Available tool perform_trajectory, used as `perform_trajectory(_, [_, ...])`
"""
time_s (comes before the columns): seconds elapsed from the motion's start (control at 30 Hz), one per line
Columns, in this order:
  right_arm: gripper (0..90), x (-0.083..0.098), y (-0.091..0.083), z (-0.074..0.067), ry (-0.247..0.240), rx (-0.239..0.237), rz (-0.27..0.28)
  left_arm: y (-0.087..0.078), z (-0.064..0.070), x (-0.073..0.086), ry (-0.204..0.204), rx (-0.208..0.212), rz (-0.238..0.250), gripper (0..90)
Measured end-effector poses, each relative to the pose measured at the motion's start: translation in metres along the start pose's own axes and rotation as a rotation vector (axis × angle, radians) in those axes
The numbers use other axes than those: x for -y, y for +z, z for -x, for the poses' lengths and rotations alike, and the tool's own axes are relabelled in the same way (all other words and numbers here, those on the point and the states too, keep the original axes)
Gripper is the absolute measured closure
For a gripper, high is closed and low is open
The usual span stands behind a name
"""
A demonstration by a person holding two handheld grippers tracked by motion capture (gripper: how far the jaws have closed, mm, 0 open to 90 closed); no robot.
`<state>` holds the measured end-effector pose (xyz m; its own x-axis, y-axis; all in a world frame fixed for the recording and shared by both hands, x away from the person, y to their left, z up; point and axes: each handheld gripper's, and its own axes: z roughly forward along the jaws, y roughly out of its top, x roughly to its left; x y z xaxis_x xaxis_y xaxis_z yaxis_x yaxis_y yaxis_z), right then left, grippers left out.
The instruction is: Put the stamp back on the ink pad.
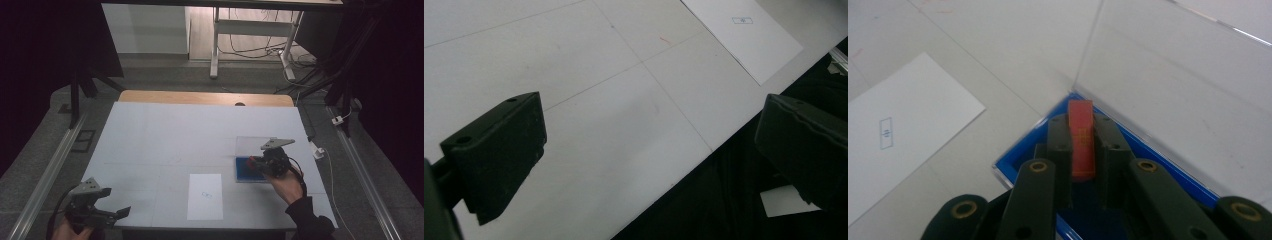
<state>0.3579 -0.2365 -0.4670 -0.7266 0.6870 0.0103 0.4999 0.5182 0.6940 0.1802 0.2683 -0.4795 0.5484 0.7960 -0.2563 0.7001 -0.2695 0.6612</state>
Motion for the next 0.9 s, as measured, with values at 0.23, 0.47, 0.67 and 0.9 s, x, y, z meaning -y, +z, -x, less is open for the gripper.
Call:
perform_trajectory(0.23, [79.9, 0.003, 0.0, 0.008, 0.0, 0.034, -0.021, 0.0, 0.0, 0.0, 0.0, 0.0, 0.0, 0.4])
perform_trajectory(0.47, [79.9, 0.006, 0.003, 0.013, 0.007, 0.053, -0.053, 0.0, 0.0, 0.0, 0.001, -0.001, 0.0, 0.4])
perform_trajectory(0.67, [79.9, 0.007, 0.008, 0.013, 0.0, 0.06, -0.085, 0.0, 0.0, 0.0, 0.001, -0.002, 0.0, 0.4])
perform_trajectory(0.9, [79.6, 0.008, 0.01, 0.013, -0.003, 0.062, -0.095, 0.0, 0.0, 0.0, 0.002, -0.002, -0.001, 0.4])
